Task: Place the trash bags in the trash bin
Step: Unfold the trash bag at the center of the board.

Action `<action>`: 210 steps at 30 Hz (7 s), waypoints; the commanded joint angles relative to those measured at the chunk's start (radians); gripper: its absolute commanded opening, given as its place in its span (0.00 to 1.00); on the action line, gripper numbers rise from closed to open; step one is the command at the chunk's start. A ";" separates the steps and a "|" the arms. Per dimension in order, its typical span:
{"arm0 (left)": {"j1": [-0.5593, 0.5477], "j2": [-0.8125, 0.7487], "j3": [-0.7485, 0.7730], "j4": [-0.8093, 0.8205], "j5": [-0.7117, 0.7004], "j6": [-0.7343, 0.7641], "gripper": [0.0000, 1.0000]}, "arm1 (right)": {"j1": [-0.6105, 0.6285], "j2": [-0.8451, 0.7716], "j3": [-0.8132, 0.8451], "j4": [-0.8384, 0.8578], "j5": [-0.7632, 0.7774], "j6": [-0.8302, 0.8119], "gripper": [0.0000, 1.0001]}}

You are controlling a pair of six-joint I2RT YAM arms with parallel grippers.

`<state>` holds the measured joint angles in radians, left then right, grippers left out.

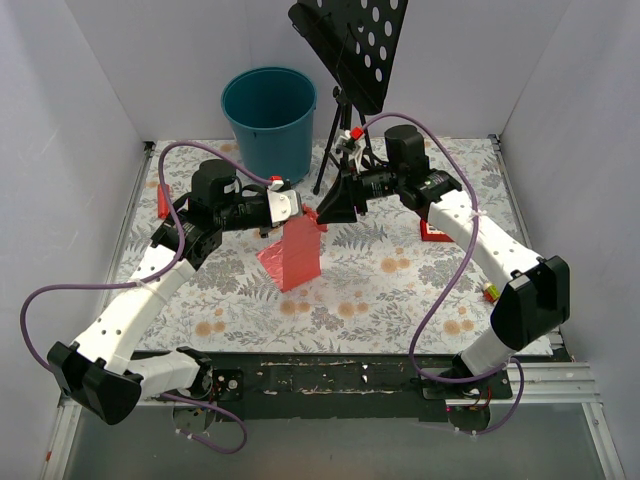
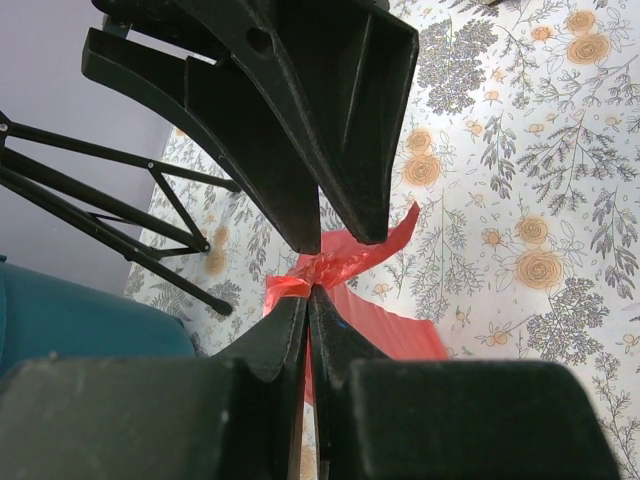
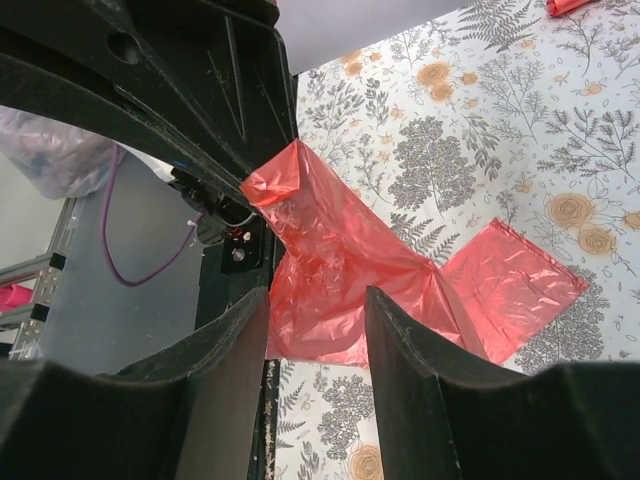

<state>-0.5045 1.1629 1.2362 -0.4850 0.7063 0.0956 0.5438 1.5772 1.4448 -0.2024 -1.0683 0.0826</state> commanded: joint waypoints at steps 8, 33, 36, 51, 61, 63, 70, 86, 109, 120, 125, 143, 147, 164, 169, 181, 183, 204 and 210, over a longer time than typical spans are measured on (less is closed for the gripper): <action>-0.005 -0.020 0.005 0.020 0.005 -0.020 0.00 | 0.028 0.026 0.023 0.049 0.017 0.029 0.44; -0.005 -0.029 -0.021 -0.023 -0.061 -0.010 0.00 | -0.128 -0.052 -0.026 0.024 0.106 -0.007 0.01; -0.005 -0.019 -0.011 -0.027 -0.048 -0.017 0.00 | -0.127 -0.069 -0.037 0.043 0.102 -0.021 0.14; -0.006 -0.009 0.014 -0.035 -0.002 -0.031 0.00 | 0.011 -0.033 0.014 0.072 0.065 -0.061 0.79; -0.008 -0.003 0.026 -0.021 0.013 -0.057 0.00 | 0.022 -0.011 0.028 0.066 0.116 -0.080 0.64; -0.008 -0.002 0.026 -0.020 0.013 -0.062 0.00 | 0.024 -0.008 0.029 0.063 0.114 -0.080 0.62; -0.008 -0.002 0.019 -0.013 0.004 -0.071 0.00 | 0.028 -0.008 0.023 0.044 0.120 -0.113 0.43; -0.008 -0.022 -0.027 -0.049 -0.047 -0.046 0.00 | -0.048 -0.037 0.034 0.046 0.237 -0.090 0.01; -0.009 -0.006 0.000 -0.015 -0.022 -0.088 0.00 | 0.024 -0.068 0.003 0.040 0.159 -0.161 0.62; -0.011 -0.008 0.011 0.014 -0.007 -0.122 0.00 | 0.047 -0.043 0.002 0.034 0.163 -0.171 0.56; -0.011 -0.008 0.014 0.020 -0.008 -0.125 0.00 | 0.058 -0.037 0.000 0.027 0.180 -0.187 0.31; -0.011 0.101 0.005 0.189 0.073 -0.316 0.26 | 0.022 -0.085 -0.050 0.066 0.094 -0.090 0.01; -0.011 0.126 0.013 0.192 0.111 -0.327 0.11 | -0.002 -0.079 -0.066 0.115 0.088 -0.003 0.01; -0.011 0.167 0.069 0.052 0.110 -0.329 0.00 | -0.139 -0.123 -0.149 0.147 0.173 0.080 0.01; -0.011 0.184 0.091 0.045 0.110 -0.323 0.00 | -0.137 -0.155 -0.156 0.126 0.217 0.042 0.01; -0.011 0.189 0.100 0.025 -0.008 -0.297 0.00 | -0.140 -0.241 -0.167 0.041 0.380 -0.090 0.25; -0.011 0.182 0.097 0.028 0.008 -0.298 0.00 | -0.139 -0.238 -0.173 0.052 0.337 -0.061 0.43; -0.026 0.182 0.155 0.031 0.119 -0.336 0.00 | -0.036 -0.125 -0.121 0.110 0.352 0.002 0.81; -0.026 0.190 0.161 0.019 0.108 -0.323 0.00 | -0.035 -0.115 -0.098 0.110 0.352 0.016 0.79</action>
<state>-0.5262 1.3663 1.3571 -0.4484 0.8021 -0.2363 0.5064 1.4677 1.2881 -0.1452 -0.7029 0.0860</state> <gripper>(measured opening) 0.009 0.791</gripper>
